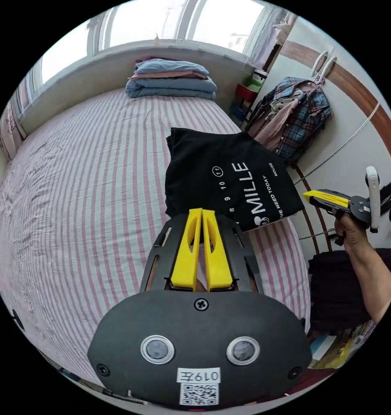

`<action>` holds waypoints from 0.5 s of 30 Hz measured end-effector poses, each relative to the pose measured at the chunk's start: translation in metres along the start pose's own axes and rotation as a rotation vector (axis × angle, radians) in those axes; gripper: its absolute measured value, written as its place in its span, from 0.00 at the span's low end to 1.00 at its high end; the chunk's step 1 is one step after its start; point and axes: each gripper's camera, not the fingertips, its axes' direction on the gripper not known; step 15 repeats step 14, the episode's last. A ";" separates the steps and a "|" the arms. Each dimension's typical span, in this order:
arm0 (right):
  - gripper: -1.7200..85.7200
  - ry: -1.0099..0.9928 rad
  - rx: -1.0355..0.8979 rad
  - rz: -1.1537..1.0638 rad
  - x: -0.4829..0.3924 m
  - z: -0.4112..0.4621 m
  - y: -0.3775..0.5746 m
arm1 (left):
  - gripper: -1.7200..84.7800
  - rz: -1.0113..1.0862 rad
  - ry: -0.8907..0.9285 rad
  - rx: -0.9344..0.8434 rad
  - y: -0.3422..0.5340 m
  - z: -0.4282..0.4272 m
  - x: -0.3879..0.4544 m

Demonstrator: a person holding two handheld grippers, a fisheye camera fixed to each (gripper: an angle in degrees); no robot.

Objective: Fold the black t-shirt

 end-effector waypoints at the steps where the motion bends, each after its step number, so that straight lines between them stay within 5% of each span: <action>1: 0.01 0.019 0.003 0.026 -0.022 -0.010 0.021 | 0.03 0.032 -0.038 -0.010 0.018 -0.026 0.007; 5: 0.01 -0.005 -0.025 0.159 -0.081 -0.037 0.080 | 0.03 0.090 -0.156 -0.091 0.096 -0.109 0.046; 15: 0.01 -0.083 -0.031 0.176 -0.200 -0.123 0.202 | 0.03 -0.068 -0.023 -0.109 0.204 -0.300 0.055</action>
